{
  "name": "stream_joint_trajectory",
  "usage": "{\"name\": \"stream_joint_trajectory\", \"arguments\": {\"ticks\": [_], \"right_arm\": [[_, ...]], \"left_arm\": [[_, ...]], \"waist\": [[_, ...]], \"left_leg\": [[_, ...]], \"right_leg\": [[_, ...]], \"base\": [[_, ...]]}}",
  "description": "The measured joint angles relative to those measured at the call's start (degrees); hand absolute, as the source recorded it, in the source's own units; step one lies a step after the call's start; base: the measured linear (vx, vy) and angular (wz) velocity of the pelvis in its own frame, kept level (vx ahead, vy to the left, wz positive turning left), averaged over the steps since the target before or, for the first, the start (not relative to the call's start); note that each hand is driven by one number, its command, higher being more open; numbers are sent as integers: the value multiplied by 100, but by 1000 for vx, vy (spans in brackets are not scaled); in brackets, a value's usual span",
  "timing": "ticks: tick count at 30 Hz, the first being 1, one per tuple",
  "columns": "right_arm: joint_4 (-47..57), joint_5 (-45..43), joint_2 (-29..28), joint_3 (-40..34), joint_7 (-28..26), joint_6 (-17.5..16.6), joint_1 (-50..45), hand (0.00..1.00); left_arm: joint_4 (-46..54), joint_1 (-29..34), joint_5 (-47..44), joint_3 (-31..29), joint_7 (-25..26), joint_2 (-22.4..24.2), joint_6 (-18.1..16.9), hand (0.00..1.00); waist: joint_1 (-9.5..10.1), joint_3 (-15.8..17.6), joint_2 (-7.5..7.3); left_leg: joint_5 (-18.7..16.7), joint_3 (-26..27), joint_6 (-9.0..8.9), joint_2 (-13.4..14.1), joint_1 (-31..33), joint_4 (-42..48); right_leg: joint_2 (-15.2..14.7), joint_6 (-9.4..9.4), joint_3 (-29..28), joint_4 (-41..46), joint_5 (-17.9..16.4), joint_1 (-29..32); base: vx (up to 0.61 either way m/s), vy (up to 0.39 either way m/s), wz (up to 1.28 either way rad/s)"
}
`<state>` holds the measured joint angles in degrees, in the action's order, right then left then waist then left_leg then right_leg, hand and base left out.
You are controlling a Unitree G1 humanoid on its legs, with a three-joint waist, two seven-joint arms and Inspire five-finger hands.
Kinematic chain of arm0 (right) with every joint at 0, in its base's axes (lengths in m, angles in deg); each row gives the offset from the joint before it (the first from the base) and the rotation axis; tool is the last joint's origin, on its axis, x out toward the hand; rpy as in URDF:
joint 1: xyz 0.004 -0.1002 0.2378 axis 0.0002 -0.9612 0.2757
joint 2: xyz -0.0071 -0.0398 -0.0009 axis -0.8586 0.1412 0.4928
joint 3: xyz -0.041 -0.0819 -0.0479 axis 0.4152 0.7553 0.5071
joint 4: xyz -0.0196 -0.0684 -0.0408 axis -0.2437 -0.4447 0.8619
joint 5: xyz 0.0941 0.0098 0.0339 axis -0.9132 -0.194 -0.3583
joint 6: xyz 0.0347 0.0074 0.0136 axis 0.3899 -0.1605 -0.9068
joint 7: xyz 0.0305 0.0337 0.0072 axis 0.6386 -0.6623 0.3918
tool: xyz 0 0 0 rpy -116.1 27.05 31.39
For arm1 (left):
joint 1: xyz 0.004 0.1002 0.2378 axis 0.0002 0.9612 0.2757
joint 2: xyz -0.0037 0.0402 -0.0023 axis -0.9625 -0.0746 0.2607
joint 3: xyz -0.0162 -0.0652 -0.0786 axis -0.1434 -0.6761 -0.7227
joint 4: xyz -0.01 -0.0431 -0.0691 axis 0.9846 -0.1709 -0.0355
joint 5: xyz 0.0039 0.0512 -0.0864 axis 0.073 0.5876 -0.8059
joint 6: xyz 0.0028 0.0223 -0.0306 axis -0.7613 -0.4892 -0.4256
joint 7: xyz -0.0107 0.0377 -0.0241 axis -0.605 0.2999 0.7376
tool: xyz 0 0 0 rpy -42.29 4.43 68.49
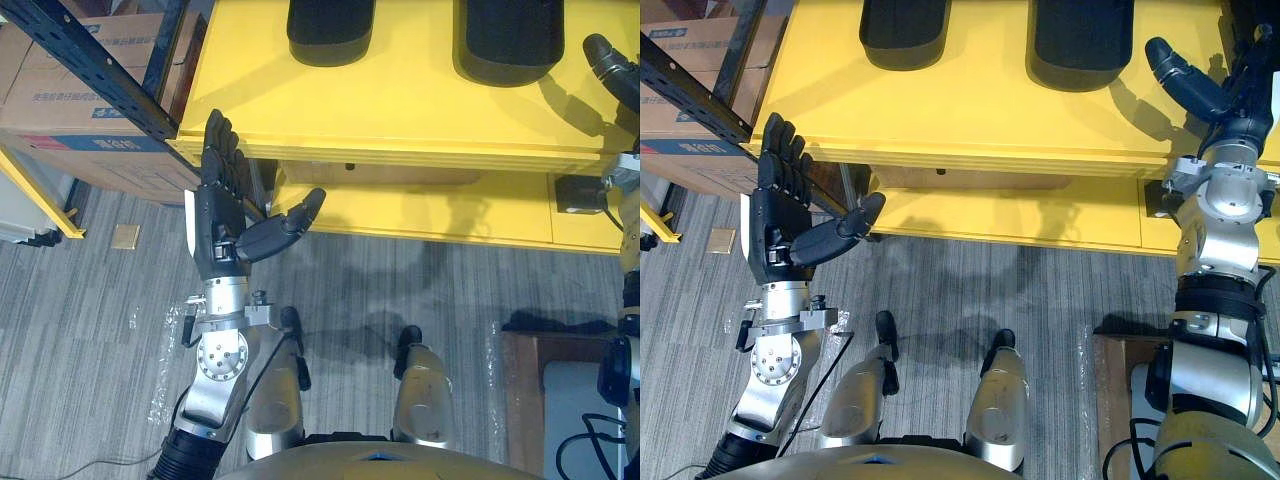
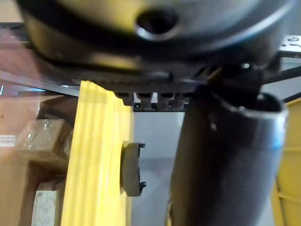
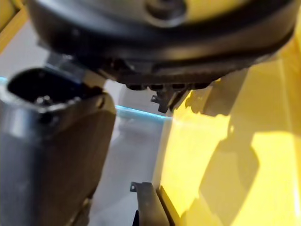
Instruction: Walk over and take three plastic housings, then place them on the shelf
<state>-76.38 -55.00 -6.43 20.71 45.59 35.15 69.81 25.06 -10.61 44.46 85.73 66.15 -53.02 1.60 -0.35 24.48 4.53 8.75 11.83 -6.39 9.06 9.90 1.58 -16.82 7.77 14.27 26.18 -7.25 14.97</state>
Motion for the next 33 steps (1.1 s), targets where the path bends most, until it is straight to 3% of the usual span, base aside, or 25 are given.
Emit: {"name": "stream_joint_trajectory", "arguments": {"ticks": [3,6,8,10,12,14,15,18,21,25,28,30,33], "right_arm": [[43,-374,-4,122,-507,-191,-119,100],[949,-682,-98,104,-741,-557,-797,100],[2121,-729,-552,-186,-742,-1032,-1616,100],[3070,-712,-1259,-563,-714,-1503,-2449,100],[3956,-577,-2383,-792,-511,-1996,-3609,100],[4187,-221,-3207,-792,-217,-2174,-4416,100],[4219,47,-3688,-755,80,-2188,-4997,100],[3991,0,-4569,-496,502,-2191,-6250,100],[2997,-602,-4782,-323,568,-2200,-6793,100],[1333,-733,-4728,-319,672,-2122,-6668,100],[-350,-728,-4509,-300,551,-1702,-6231,100],[-863,-736,-4472,-312,461,-1472,-6076,100],[-1816,-810,-4465,-337,89,-894,-5759,100]], "left_arm": [[-142,36,6,-22,-16,-61,-1,100],[-142,155,5,-157,-38,-49,-12,100],[-188,219,7,-443,-39,0,-12,100],[-261,250,25,-701,-19,106,-13,100],[-244,497,120,-946,99,261,-59,100],[-246,728,235,-1055,238,318,-85,100],[-235,897,375,-1076,338,378,-120,100],[-227,1335,776,-1097,557,557,-255,100],[-341,1640,1103,-1117,891,592,-400,100],[-921,1737,1206,-1161,1372,573,-532,100],[-1882,1733,865,-1199,1574,582,-545,100],[-2545,1735,488,-1322,1570,639,-499,100],[-4219,1686,48,-1817,1702,820,-212,100]], "waist": [[-31,-7,11],[-67,-16,25],[-162,-39,41],[-157,-169,18],[-244,-516,-57],[-351,-723,-186],[-410,-885,-267],[-481,-1039,-333],[-549,-1176,-277],[-526,-1417,-146],[-412,-1610,-103],[-355,-1699,-78],[-255,-1752,-180]], "left_leg": [[0,3,1,-21,-185,-81],[-9,-46,-6,-40,-230,-112],[-8,-121,-5,-40,-282,-182],[-9,-134,-6,-47,-331,-226],[-8,-142,-6,-53,-400,-343],[-19,-101,-16,-59,-568,-433],[-48,-72,-30,-57,-633,-481],[-242,109,-34,-49,-841,-479],[-311,233,-23,-56,-946,-478],[-311,283,-23,-52,-1090,-496],[-315,254,-28,-33,-1255,-591],[-314,246,-29,-35,-1335,-636],[-371,166,-13,-32,-1436,-659]], "right_leg": [[12,28,0,-125,17,-186],[11,35,43,-215,18,-284],[33,56,135,-328,31,-412],[40,67,160,-406,37,-491],[68,110,243,-603,65,-647],[94,124,256,-776,73,-831],[114,136,257,-913,79,-907],[163,177,138,-1191,112,-1114],[191,213,56,-1412,212,-1251],[221,252,31,-1568,299,-1444],[265,246,107,-1750,338,-1659],[274,232,133,-1838,332,-1752],[286,231,279,-1965,336,-1997]], "base": [[9,0,-1],[26,-2,7],[63,-7,15],[87,-11,7],[158,-21,7],[126,-11,-6],[92,-3,-8],[60,22,-24],[43,41,-24],[37,8,-7],[-10,1,5],[-8,3,3],[-16,-1,12]]}}
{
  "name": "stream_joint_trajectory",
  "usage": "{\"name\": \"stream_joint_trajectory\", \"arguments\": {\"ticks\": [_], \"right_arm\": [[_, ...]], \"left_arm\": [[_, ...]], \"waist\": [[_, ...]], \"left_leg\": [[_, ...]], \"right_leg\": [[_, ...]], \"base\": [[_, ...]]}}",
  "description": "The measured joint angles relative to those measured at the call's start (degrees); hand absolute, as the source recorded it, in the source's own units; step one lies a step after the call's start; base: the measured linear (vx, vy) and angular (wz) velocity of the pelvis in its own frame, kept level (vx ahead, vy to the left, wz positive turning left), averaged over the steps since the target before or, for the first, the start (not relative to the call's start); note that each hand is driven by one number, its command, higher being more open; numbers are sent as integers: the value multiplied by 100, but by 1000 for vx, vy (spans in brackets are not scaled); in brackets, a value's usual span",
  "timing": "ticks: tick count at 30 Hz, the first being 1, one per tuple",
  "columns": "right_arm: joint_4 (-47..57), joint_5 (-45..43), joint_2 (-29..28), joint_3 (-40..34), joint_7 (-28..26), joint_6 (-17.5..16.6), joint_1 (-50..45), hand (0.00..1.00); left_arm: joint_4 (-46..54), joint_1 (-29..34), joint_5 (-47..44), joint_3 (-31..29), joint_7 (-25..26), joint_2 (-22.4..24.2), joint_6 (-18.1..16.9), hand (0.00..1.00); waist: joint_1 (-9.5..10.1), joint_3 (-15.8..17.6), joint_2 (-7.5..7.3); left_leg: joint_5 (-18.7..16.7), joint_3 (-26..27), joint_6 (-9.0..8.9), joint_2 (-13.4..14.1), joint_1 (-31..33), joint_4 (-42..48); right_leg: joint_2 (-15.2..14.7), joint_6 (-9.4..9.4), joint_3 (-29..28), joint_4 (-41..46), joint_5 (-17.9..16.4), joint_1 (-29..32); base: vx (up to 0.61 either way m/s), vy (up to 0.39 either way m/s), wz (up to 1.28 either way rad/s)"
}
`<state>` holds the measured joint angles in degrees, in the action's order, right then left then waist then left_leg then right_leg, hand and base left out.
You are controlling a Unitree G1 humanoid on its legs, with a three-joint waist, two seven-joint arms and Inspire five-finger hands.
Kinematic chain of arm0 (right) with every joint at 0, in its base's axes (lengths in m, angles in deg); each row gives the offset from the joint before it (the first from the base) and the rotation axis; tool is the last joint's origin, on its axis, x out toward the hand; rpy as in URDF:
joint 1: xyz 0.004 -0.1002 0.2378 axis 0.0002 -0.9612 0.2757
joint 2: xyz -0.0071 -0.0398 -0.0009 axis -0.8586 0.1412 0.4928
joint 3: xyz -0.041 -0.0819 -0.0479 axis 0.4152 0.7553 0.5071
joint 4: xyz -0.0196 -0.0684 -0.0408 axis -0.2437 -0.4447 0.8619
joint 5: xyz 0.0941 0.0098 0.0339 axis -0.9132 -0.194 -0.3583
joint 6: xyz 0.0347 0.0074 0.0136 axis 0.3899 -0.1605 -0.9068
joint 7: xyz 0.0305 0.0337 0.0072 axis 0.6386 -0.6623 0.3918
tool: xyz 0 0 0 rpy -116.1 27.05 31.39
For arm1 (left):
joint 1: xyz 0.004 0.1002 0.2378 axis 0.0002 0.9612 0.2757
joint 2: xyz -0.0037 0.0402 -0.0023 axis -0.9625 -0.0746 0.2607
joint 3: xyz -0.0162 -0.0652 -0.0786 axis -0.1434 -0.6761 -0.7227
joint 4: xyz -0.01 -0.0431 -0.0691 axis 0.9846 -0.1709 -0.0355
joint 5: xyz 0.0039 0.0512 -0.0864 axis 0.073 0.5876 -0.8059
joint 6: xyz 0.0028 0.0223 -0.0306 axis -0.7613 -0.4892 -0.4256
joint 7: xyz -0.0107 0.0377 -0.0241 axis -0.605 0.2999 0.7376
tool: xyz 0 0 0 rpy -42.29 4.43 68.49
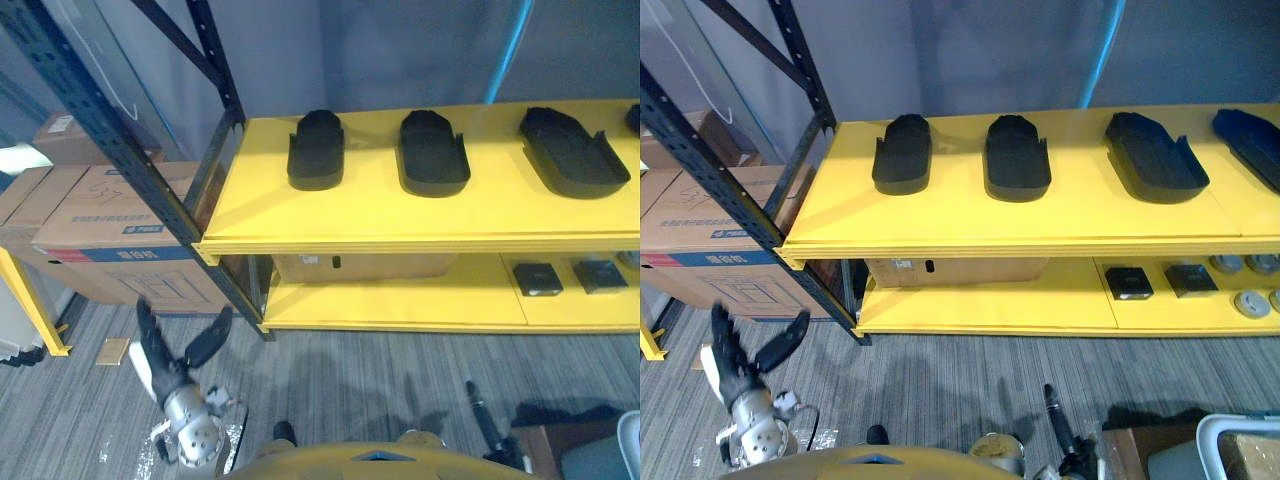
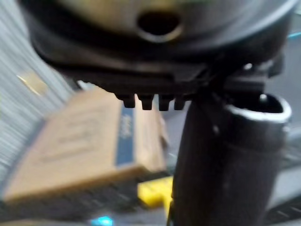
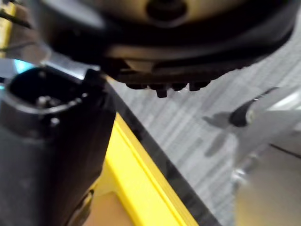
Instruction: Walk over and take three plastic housings, then place them on the shelf
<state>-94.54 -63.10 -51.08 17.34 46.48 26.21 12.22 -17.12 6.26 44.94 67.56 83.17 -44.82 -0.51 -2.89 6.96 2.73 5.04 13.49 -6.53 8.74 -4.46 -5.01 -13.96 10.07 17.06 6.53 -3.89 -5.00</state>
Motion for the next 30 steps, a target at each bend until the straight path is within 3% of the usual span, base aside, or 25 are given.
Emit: {"name": "stream_joint_trajectory", "arguments": {"ticks": [3,6,8,10,13,14,17,21,26,28,30], "right_arm": [[-622,-117,-50,-304,-433,575,215,100],[-886,-48,-90,-490,-695,987,294,100],[-935,-42,-102,-494,-715,1011,393,100],[-912,12,-100,-486,-685,864,554,100],[-46,115,-145,-192,-194,289,551,100],[500,128,-153,-119,20,151,512,100],[2589,785,-122,-124,956,-704,407,100],[4380,1536,340,-579,1403,-1528,504,100],[5530,1723,1647,-1225,1083,-1730,1499,100],[5623,1712,2238,-1104,733,-1728,2056,100],[5670,1679,3110,-505,109,-1537,2889,100]], "left_arm": [[-1284,4,-8,-334,101,3,208,100],[-1913,2,-109,-695,57,1,365,100],[-1966,-18,-244,-834,-118,-4,557,100],[-1979,-56,-317,-835,-314,-4,654,100],[-2132,-350,-940,-860,-591,5,829,100],[-2143,-407,-1093,-881,-633,21,838,100],[-2092,-426,-1381,-1077,-706,43,841,100],[-2049,-265,-1583,-1367,-710,-51,933,100],[-2047,-143,-1530,-1370,-982,-58,992,100],[-2047,-168,-1494,-1369,-1105,-58,1062,100],[-2046,-196,-1277,-1367,-1271,-67,1070,100]], "waist": [[180,-68,-188],[295,-70,-386],[289,-50,-446],[288,-50,-428],[262,-46,-339],[254,-39,-295],[248,-23,-211],[265,40,-337],[200,191,-604],[158,206,-698],[153,207,-739]], "left_leg": [[0,-27,-14,-13,-12,-4],[-1,-47,-34,-22,-41,-7],[-23,-17,-58,-21,-114,-8],[-56,79,-72,-15,-188,-10],[-115,136,-59,-9,-173,-11],[-120,155,-55,-8,-144,-11],[-131,149,-40,-30,-3,-10],[-104,99,-65,-20,11,10],[-92,104,-63,-3,7,21],[-93,82,-62,-4,10,21],[-100,14,-66,-5,24,20]], "right_leg": [[9,-3,36,-115,21,-101],[26,-9,81,-292,95,-238],[33,-20,69,-355,117,-317],[37,-30,-13,-383,143,-330],[37,-39,-26,-415,147,-306],[39,-38,-26,-453,145,-285],[39,-50,-16,-533,136,-188],[62,27,-15,-505,225,-194],[89,19,-30,-503,291,-215],[89,-2,-25,-502,307,-216],[90,-3,6,-482,307,-222]], "base": [[7,10,11],[16,10,6],[12,15,-11],[-18,22,-22],[-37,16,-11],[-23,16,-6],[36,11,5],[112,-14,7],[87,-14,-1],[16,-3,0],[-9,-5,8]]}}
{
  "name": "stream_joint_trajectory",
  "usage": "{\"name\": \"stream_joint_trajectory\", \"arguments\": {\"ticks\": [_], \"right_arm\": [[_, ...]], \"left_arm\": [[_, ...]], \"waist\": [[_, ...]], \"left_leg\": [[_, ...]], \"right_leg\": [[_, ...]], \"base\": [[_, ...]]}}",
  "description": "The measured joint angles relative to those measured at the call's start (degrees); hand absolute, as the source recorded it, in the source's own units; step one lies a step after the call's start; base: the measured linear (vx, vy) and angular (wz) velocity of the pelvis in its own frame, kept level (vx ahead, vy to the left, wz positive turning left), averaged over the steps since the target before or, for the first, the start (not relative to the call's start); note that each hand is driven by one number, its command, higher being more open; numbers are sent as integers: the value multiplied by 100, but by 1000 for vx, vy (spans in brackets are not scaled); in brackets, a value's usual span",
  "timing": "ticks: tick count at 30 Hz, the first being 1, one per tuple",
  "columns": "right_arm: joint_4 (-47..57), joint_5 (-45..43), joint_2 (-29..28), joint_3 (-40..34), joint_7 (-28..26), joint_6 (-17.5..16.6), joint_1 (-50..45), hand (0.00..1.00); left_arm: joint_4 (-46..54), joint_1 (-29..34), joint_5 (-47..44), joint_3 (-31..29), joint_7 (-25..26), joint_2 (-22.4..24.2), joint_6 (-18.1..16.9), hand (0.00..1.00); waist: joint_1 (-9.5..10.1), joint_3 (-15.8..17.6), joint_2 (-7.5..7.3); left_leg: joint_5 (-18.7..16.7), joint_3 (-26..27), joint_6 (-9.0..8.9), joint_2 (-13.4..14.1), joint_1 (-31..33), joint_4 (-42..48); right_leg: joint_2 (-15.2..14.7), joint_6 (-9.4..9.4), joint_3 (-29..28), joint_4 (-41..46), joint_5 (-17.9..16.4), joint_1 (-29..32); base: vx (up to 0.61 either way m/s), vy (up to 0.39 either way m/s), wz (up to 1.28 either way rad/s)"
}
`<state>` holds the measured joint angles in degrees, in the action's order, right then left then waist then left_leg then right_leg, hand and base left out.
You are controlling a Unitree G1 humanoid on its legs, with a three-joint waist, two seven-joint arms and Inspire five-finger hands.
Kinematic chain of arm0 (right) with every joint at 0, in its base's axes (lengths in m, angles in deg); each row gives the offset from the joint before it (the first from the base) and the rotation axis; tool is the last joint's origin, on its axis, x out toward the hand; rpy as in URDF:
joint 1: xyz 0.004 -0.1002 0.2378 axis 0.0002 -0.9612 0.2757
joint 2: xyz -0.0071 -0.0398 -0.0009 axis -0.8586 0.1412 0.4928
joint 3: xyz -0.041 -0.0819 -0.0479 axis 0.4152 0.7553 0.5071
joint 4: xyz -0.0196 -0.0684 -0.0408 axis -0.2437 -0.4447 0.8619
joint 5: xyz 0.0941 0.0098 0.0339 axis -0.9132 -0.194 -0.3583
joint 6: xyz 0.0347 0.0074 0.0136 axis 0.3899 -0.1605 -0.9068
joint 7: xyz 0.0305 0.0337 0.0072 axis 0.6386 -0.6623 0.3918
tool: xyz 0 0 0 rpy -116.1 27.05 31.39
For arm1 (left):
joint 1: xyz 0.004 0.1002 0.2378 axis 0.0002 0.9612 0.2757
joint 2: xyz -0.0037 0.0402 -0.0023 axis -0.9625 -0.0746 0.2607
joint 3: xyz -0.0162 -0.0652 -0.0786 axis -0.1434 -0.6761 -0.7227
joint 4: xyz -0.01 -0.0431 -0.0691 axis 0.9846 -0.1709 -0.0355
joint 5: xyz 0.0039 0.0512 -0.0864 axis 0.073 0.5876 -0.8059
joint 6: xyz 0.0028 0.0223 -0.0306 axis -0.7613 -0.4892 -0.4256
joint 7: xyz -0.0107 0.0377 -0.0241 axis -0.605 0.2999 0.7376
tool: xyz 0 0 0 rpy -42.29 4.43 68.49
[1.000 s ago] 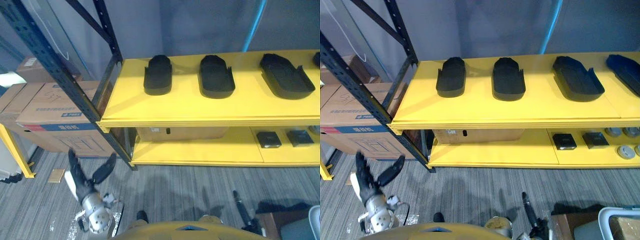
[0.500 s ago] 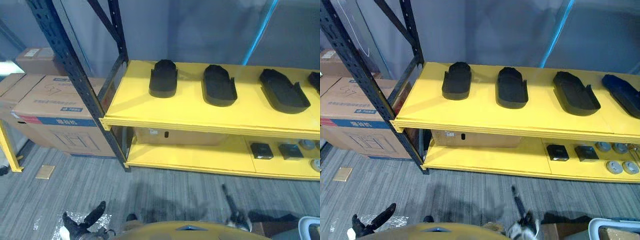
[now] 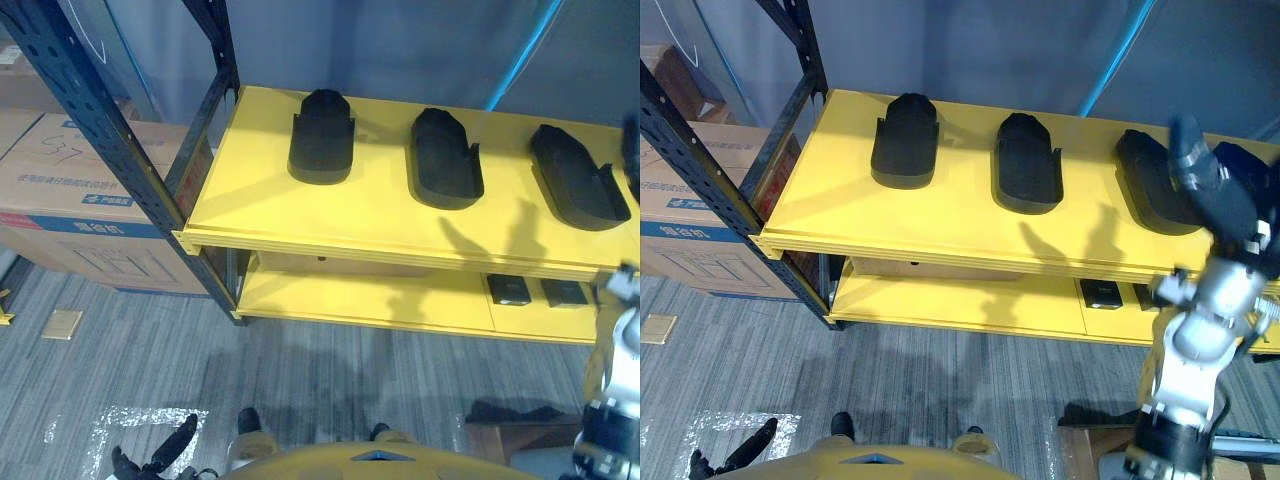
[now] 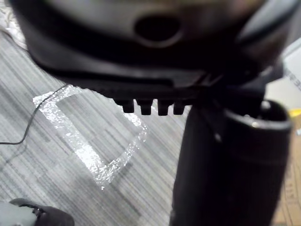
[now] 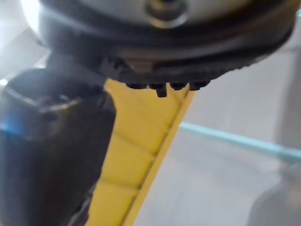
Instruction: Walk over and take three plastic housings, then place them on the shelf
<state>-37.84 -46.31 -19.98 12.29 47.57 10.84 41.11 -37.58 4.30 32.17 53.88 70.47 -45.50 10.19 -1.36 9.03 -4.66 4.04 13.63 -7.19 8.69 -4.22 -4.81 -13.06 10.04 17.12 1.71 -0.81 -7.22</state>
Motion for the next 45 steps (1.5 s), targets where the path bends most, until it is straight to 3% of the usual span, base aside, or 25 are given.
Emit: {"name": "stream_joint_trajectory", "arguments": {"ticks": [3,5,8,10,16,26,34,45], "right_arm": [[-182,-60,1034,1201,-876,629,1037,100],[-500,-52,1354,1912,-1326,959,1505,100],[-1203,24,1436,2843,-1831,1499,2056,100],[-1685,78,1489,3276,-1981,1639,2395,100],[-2444,66,1567,3521,-2197,1611,3423,100],[-2393,530,1741,3962,-2564,1528,3687,100],[-2398,991,1743,4005,-3032,2029,3508,100],[-2369,1148,1973,4006,-3297,1982,3326,100]], "left_arm": [[-5,-108,215,14,-156,-18,-2,100],[-10,-209,216,31,-279,-45,-2,100],[-5,-239,237,38,-440,-146,-2,100],[12,-254,234,37,-496,-256,-1,100],[462,-326,157,35,-864,-620,64,100],[961,-636,-113,320,-1872,-771,114,100],[1233,-655,-141,483,-1952,-872,119,100],[1232,-650,-78,481,-2025,-974,136,100]], "waist": [[111,7,5],[269,22,-16],[514,97,-87],[618,225,-147],[847,777,-367],[963,1210,-366],[1031,1360,-400],[1104,1383,-436]], "left_leg": [[-9,-187,2,3,107,-3],[12,-319,4,3,183,-4],[84,-532,10,-3,309,-5],[164,-641,21,-2,419,-3],[312,-743,40,25,688,2],[345,-779,44,50,856,93],[276,-793,23,103,969,296],[176,-771,1,178,976,377]], "right_leg": [[18,2,141,6,-3,1],[26,-6,238,28,-8,3],[37,-88,404,92,-61,21],[48,-105,474,132,-72,77],[64,-87,471,310,-54,344],[85,-87,452,348,-54,471],[117,-88,413,414,-53,522],[182,-114,384,414,-68,507]], "base": [[-56,-10,23],[-69,-10,35],[-75,-7,38],[-71,-6,31],[-73,-1,6],[-12,0,1],[0,0,0],[-4,1,-1]]}}
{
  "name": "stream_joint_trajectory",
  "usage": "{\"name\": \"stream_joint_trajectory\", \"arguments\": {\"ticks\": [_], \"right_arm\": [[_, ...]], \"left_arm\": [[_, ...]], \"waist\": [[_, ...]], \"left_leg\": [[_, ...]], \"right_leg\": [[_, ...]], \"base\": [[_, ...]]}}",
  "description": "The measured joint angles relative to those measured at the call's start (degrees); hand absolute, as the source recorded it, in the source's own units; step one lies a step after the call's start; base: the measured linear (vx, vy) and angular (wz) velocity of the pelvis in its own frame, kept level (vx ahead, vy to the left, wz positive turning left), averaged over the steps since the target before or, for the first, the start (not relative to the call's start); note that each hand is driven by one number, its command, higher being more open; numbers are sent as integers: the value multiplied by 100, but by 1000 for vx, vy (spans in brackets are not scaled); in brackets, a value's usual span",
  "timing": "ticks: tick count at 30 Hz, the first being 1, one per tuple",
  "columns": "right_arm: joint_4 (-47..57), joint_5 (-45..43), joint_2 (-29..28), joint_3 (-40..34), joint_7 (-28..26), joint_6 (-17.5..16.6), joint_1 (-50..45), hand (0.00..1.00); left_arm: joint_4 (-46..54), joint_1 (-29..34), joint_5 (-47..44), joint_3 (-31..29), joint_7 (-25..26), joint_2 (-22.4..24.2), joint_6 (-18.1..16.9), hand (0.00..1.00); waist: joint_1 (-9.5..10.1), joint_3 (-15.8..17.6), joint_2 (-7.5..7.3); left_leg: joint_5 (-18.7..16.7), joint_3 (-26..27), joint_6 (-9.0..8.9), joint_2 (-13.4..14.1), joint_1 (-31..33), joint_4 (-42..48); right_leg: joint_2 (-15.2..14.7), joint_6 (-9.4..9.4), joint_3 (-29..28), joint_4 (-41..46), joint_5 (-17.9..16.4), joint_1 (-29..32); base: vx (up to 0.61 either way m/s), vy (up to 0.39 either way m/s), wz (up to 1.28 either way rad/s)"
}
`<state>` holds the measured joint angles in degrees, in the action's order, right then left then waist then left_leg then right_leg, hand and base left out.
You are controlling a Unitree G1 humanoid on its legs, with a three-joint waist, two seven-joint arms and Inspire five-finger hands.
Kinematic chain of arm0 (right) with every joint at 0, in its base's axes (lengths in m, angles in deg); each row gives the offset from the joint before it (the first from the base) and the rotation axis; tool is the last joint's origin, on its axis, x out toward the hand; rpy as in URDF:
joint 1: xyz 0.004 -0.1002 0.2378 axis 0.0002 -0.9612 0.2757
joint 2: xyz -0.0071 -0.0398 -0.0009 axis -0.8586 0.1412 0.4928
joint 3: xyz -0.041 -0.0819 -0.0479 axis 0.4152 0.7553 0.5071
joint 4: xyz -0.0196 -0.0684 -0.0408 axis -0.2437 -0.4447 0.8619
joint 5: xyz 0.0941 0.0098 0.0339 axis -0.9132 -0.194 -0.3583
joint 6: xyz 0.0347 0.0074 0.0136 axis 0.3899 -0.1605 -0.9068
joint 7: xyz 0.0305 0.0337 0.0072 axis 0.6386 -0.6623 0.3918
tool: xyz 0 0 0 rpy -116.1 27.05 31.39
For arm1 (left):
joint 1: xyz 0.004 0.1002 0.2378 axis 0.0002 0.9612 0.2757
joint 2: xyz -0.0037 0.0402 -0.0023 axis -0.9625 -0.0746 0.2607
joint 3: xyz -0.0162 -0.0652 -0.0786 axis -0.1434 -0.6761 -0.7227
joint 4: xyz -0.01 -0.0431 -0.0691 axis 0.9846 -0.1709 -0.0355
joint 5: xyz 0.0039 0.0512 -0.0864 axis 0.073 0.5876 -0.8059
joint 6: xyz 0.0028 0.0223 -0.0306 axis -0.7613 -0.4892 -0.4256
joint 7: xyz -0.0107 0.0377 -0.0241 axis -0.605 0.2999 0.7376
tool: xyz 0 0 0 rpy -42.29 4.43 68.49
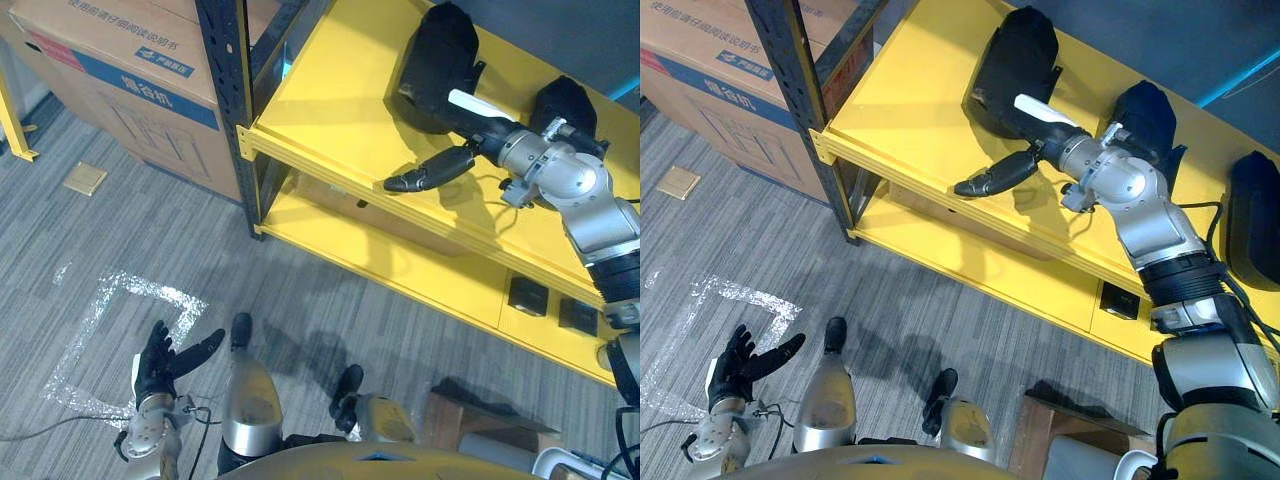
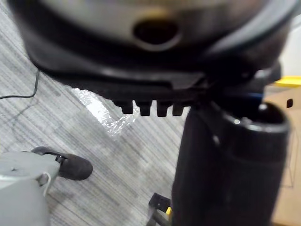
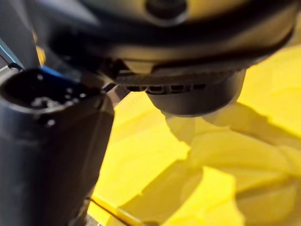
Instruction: Walk over and take three plastic housings, then place them on the shelf
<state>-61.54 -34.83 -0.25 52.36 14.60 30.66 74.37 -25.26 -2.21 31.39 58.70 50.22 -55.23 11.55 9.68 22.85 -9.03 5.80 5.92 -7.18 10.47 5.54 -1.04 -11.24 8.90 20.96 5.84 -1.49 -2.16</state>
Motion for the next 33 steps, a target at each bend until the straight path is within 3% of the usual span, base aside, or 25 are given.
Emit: {"name": "stream_joint_trajectory", "arguments": {"ticks": [17,26,29,33], "right_arm": [[183,-316,12,0,-381,-93,-227,100],[378,-465,-59,53,-585,-229,-451,100],[381,-410,-59,116,-498,-252,-451,100],[366,-178,-97,268,455,-600,-451,100]], "left_arm": [[-2,4,62,-6,-32,-46,63,100],[-20,48,63,-7,-46,-62,129,100],[-20,48,63,-7,-56,-69,129,100],[-37,51,63,-7,-53,-68,129,100]], "waist": [[11,-39,-63],[16,-176,-264],[17,-187,-279],[23,-187,-277]], "left_leg": [[10,34,-15,34,-108,-20],[39,56,-25,40,-107,-24],[41,50,-25,39,-106,-24],[52,41,-23,39,-97,-25]], "right_leg": [[32,-13,-35,-16,-7,-80],[49,-24,-54,-86,6,-95],[49,-25,-49,-86,8,-99],[52,-25,-43,-95,8,-98]], "base": [[0,0,0],[0,0,0],[0,0,0],[0,0,0]]}}
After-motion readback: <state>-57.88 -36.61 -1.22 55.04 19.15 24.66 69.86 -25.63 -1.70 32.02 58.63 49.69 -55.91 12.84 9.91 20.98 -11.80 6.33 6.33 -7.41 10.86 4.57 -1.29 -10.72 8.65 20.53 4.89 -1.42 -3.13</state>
